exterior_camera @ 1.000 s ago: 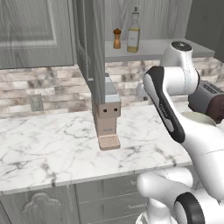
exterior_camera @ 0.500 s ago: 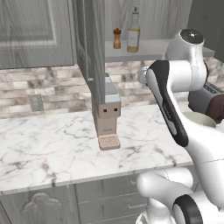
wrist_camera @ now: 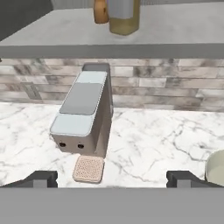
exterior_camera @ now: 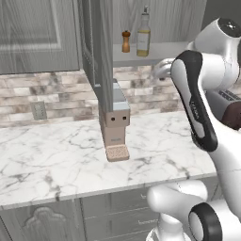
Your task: Retrieve the bottle and the shaker from the cabinet and place them next to the mixing bowl on the counter. Then add garlic from the fridge to the mixing bowl.
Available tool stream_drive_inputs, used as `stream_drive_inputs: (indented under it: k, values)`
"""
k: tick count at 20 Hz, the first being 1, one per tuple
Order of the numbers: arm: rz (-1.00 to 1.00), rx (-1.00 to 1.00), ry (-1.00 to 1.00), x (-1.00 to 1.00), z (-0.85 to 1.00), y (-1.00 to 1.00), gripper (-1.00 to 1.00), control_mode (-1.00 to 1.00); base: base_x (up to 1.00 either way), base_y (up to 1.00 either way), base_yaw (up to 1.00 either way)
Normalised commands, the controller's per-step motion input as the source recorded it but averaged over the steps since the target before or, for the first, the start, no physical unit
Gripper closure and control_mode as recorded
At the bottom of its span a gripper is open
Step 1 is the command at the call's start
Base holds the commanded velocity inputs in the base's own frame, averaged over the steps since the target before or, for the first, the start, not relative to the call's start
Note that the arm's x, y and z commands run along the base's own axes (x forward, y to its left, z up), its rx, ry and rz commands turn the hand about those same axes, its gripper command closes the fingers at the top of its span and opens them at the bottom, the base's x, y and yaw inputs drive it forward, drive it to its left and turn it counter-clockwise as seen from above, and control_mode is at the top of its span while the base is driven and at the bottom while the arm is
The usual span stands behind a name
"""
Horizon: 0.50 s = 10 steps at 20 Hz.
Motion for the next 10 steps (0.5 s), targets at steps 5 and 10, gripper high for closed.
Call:
stream_drive_inputs:
  k: [5,10]
  values:
    - [0.13,-0.01,-0.17,0.07,0.45,-0.02,-1.00,-1.00,0.00,0.00,0.00]
    - [0.01,0.00,-0.16,0.07,0.24,0.05,-1.00,-1.00,0.00,0.00,0.00]
